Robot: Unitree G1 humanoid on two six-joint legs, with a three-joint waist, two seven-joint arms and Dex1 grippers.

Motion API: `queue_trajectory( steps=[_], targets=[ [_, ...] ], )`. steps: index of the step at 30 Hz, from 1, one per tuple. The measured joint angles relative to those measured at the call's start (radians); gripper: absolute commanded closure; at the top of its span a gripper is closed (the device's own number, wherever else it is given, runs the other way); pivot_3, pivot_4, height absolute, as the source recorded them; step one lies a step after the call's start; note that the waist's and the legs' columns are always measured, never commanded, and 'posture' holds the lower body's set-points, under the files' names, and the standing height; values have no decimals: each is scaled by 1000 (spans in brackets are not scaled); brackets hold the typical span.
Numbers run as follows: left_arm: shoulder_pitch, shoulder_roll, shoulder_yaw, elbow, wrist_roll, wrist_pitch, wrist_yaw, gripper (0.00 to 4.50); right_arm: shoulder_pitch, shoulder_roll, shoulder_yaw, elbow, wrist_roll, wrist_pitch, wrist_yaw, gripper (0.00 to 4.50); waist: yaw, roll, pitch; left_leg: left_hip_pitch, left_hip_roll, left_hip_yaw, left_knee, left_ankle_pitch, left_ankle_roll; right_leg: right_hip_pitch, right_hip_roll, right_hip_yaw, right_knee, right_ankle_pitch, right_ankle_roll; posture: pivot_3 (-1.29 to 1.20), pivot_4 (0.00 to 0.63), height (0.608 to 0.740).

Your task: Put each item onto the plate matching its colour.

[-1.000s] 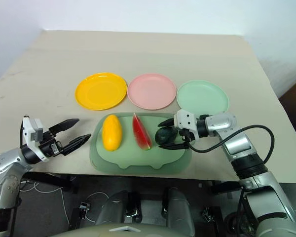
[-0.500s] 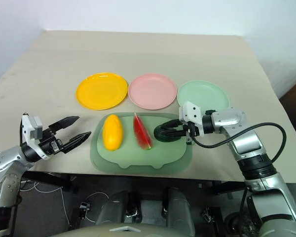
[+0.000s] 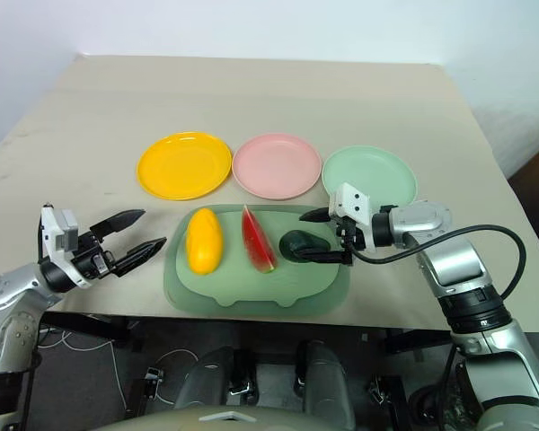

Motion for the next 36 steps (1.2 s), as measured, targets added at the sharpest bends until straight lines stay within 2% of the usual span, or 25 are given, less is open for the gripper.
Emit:
queue_trajectory(
  steps=[16,20,25,28,32,36],
  targets=[
    [-6,0,0,4,1,0,9,0,-45,49,85,79,-45,12,11,528,0,0,0,0,0,0,0,0,0,0,0,0,0,0,0,0,150,696],
    [-3,0,0,-5,1,0,18,0,-45,49,95,90,-62,12,18,1373,-1,0,0,-1,0,0,0,0,0,-1,0,0,0,0,0,0,150,696],
    [-1,0,0,-14,1,2,24,0,-44,43,92,82,-59,29,22,1406,-1,0,0,-1,0,0,0,0,0,-1,0,0,0,0,0,0,150,696],
    [-1,0,0,-17,1,7,26,0,-44,43,31,45,-17,87,-15,1406,0,1,1,-1,0,0,0,0,0,-1,0,0,0,0,0,0,150,696],
    [-1,0,-1,-36,0,21,27,0,-90,40,-114,17,35,178,-136,1406,0,1,1,-1,0,0,-1,0,0,-2,0,0,0,0,0,0,150,696],
    [2,2,-1,-38,-2,24,15,0,-124,33,-208,32,54,232,-228,1406,-1,1,1,-1,0,0,-1,0,0,-2,0,0,-1,0,0,0,150,696]
  ],
)
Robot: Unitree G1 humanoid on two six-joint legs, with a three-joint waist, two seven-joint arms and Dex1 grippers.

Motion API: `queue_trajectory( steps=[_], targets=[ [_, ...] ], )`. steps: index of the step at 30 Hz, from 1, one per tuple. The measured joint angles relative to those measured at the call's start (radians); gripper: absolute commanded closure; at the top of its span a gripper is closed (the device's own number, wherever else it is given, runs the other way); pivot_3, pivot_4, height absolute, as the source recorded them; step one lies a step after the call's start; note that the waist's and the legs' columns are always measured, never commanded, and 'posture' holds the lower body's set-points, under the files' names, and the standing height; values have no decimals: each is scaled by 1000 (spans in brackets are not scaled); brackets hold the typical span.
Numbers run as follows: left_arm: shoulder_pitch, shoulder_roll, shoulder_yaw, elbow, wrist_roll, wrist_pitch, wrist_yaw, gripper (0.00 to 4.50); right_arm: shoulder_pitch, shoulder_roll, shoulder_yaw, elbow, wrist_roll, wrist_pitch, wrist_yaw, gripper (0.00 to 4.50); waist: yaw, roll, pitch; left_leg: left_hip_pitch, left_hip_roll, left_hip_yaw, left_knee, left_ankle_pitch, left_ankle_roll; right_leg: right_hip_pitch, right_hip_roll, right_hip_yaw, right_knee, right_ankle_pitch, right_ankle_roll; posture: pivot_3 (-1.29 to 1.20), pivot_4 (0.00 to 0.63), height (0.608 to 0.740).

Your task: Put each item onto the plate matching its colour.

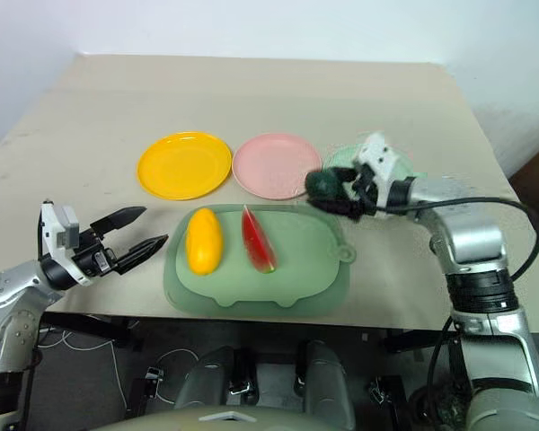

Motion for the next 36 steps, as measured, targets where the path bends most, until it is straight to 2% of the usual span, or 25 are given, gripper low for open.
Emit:
queue_trajectory(
  steps=[9,17,19,21,23,30,36],
  targets=[
    [-15,27,-36,-38,-1,-1,-77,0,-122,-20,-12,256,-74,16,-144,1406,-4,1,0,0,0,1,-1,0,0,0,1,0,0,0,0,0,150,696],
    [-26,33,-76,-55,0,-2,-111,0,-190,10,59,444,-156,27,-191,1406,-6,1,0,0,0,2,-2,1,-1,-1,1,0,1,0,0,0,150,696],
    [-26,33,-78,-55,1,-6,-118,0,-208,12,77,488,-176,34,-200,692,-7,1,1,0,0,2,-2,1,-1,-1,1,1,1,0,0,0,150,696],
    [-26,33,-78,-53,1,-10,-124,0,-228,14,87,533,-197,36,-205,167,-6,2,1,0,0,2,-2,1,-1,-1,1,1,1,0,0,0,150,696],
    [-26,33,-79,-50,2,-13,-127,0,-238,14,91,560,-209,36,-203,35,-6,2,1,0,0,2,-2,1,-1,-1,1,1,1,0,0,0,150,696],
    [-28,33,-80,-25,3,-29,-134,0,-227,-17,93,486,-223,36,-181,35,-6,3,2,0,0,2,-2,1,-1,-1,1,1,1,1,1,0,150,696],
    [-34,32,-80,-23,2,-29,-126,0,-176,-63,26,214,-172,196,-199,35,-5,3,2,0,0,1,-2,1,-1,-1,1,1,1,0,0,0,150,696]
  ],
)
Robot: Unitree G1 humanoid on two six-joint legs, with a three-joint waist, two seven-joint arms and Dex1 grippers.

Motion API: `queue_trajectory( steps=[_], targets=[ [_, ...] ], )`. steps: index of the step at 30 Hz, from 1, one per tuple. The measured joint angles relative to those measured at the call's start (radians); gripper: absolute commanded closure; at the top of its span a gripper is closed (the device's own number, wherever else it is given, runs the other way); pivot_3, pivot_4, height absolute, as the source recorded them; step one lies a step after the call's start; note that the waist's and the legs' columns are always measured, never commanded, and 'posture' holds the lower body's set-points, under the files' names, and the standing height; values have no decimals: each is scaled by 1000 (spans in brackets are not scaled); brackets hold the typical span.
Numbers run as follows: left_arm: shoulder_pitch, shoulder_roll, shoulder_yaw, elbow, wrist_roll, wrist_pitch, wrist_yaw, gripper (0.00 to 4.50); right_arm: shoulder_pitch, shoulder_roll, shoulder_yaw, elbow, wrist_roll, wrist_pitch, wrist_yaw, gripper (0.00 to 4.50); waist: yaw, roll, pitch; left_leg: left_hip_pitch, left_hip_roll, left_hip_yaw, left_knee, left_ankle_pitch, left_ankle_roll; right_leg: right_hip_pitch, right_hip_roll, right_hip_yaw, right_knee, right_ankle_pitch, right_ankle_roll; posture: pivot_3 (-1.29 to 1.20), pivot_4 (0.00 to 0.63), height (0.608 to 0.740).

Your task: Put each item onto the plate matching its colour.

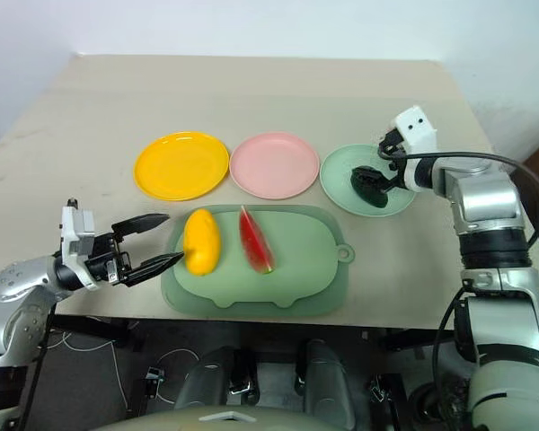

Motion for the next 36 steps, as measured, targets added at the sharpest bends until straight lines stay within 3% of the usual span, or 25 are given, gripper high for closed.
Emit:
queue_trajectory(
  steps=[5,9,11,17,23,30,36],
  targets=[
    [-22,0,-2,5,0,1,3,0,18,73,-65,-323,139,324,-65,35,-4,0,0,0,1,0,-1,0,0,-1,1,1,0,0,0,0,150,696],
    [-42,-1,-27,9,1,3,4,0,-25,226,-105,-511,291,701,-106,35,-1,0,0,-1,1,0,-1,0,-1,-2,1,0,0,0,0,0,150,696],
    [-52,-4,-36,11,1,4,5,0,-29,278,-108,-557,354,786,-126,35,5,0,0,-1,1,0,-1,0,-1,-2,1,0,0,0,0,0,150,696],
    [-77,-4,-49,28,1,11,5,0,-11,335,-81,-552,556,821,-281,35,1,0,0,-1,0,2,-2,0,-1,-1,1,1,-1,1,0,0,150,696],
    [-100,-4,-67,31,9,21,5,0,-10,339,33,-468,732,822,-463,35,-2,0,0,0,0,2,-5,1,-2,-3,2,1,-1,2,2,0,150,696],
    [-101,-5,-75,23,13,37,30,0,-24,356,156,-359,774,822,-629,35,-3,0,-1,0,0,2,-5,2,-3,-3,2,1,0,3,2,0,150,696],
    [-109,-5,-76,-11,12,69,49,0,-75,400,225,-318,743,821,-690,35,-3,0,-1,1,0,3,-5,2,-3,-2,2,1,0,3,3,0,150,696]
  ],
)
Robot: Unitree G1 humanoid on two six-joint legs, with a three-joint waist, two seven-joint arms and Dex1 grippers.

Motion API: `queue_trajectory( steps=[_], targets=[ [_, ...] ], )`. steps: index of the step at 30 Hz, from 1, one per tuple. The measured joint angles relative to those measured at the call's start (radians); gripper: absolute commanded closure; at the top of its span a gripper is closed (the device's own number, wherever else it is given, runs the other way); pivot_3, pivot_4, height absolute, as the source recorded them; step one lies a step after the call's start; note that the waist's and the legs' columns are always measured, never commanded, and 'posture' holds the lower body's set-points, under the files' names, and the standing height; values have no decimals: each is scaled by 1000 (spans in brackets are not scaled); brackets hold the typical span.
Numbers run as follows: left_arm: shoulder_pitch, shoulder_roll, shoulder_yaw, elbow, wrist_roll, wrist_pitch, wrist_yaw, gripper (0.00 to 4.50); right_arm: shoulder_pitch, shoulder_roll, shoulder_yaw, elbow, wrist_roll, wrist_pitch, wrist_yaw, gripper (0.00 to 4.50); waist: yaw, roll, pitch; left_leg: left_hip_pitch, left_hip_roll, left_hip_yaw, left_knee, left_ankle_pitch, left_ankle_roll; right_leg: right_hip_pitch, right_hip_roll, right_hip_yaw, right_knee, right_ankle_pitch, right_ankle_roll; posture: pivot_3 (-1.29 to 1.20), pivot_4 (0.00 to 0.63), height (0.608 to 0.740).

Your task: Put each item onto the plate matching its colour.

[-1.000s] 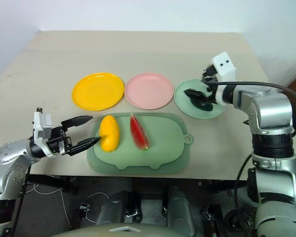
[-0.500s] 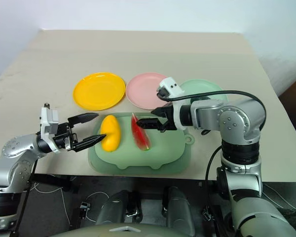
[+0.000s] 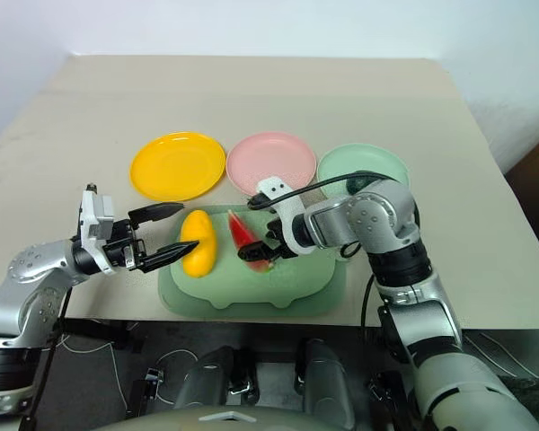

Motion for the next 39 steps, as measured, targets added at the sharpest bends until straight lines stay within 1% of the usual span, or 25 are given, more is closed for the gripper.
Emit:
queue_trajectory(
  steps=[4,5,7,11,12,22,24,29,31,33,39],
  targets=[
    [0,0,0,-1,0,4,3,0,-19,-1,44,-12,-39,0,13,35,0,0,0,1,0,0,0,0,0,0,0,0,0,0,0,0,150,696],
    [0,0,0,-1,0,4,3,0,-21,-2,55,-22,-53,0,20,203,0,0,0,1,0,0,0,0,0,0,0,0,0,0,0,0,150,696],
    [0,0,0,-1,0,3,1,0,-22,-4,75,-35,-78,-1,35,569,0,0,0,1,0,0,0,0,0,0,0,0,0,0,0,0,150,696],
    [2,1,2,3,0,-3,-8,0,-22,-14,114,-58,-133,-7,78,1958,1,0,0,0,0,0,0,0,0,0,0,0,0,0,0,0,150,696],
    [2,2,3,7,1,-5,-12,0,-23,-15,123,-64,-142,-11,87,2213,0,0,-1,0,0,0,0,0,0,0,0,0,0,0,0,0,150,696],
    [15,2,9,28,7,-32,-35,0,-30,-46,190,-97,-236,-73,203,2241,-6,0,-1,0,1,0,-1,0,0,-1,0,0,0,0,0,0,150,696],
    [21,2,10,28,7,-40,-37,0,-51,-62,171,-83,-239,-87,238,2241,-8,0,-1,-2,0,1,0,0,0,-3,0,0,0,0,0,0,150,696],
    [28,2,15,29,7,-46,-37,0,-179,-138,47,5,-276,-190,322,2241,-9,0,-1,-3,0,2,-1,0,0,-4,0,1,0,0,0,0,150,696],
    [43,3,23,29,7,-48,-35,0,-232,-162,22,91,-317,-264,355,2241,-15,0,-1,-3,0,2,-1,0,0,-4,0,1,0,0,0,0,150,696],
    [51,2,27,28,7,-48,-32,0,-271,-155,25,223,-378,-360,387,2241,-21,0,-1,-2,0,2,-1,0,0,-4,1,1,0,0,0,0,150,696],
    [62,2,37,25,8,-51,-23,0,-353,-24,70,693,-571,-642,443,2241,-30,0,-1,-2,1,6,-1,1,0,-9,1,3,7,0,1,0,150,696]
  ],
)
